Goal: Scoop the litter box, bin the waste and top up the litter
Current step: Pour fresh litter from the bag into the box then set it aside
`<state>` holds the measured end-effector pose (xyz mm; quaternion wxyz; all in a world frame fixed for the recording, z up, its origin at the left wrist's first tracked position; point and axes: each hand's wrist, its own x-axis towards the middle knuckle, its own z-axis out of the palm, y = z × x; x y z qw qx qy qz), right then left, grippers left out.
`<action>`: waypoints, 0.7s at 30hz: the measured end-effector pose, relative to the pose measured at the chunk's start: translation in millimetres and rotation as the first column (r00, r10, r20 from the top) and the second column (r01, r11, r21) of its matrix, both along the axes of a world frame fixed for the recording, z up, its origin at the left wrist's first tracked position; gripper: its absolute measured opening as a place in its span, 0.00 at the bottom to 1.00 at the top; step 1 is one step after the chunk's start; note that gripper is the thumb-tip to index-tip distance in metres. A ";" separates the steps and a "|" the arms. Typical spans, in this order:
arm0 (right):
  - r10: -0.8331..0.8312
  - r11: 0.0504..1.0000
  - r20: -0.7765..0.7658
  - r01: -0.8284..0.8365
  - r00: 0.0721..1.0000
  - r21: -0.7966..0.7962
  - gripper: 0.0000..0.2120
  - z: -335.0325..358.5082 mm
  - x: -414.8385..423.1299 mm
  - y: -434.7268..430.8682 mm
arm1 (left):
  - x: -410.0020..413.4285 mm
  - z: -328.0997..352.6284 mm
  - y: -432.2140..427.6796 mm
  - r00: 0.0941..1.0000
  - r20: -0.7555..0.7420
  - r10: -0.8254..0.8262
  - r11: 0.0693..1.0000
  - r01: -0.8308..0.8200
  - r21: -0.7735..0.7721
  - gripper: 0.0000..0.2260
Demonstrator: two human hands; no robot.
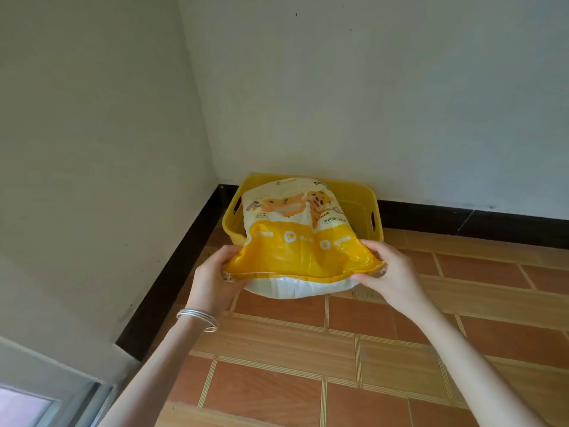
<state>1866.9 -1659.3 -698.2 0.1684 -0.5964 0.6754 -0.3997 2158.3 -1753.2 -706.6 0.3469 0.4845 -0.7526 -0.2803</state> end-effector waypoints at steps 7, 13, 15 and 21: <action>-0.002 1.000 0.035 0.002 0.999 -0.002 0.29 45.7 -8.4 -20.5 | -5.4 39.9 -32.1 0.998 0.067 -0.007 0.999 0.005 0.034 0.23; 0.003 1.000 -0.002 -0.003 1.000 0.031 0.29 57.5 -9.6 -30.5 | -9.6 44.1 -37.9 0.995 0.099 -0.002 0.999 -0.002 0.048 0.24; -0.002 1.000 0.002 0.002 1.000 0.026 0.28 60.3 -10.4 -30.8 | -8.7 45.5 -39.8 0.994 0.109 -0.015 0.998 0.008 0.058 0.24; 0.006 1.000 0.025 -0.007 1.000 0.025 0.26 74.7 -11.5 -36.9 | -7.2 57.2 -52.7 0.988 0.149 -0.042 0.997 0.032 0.068 0.24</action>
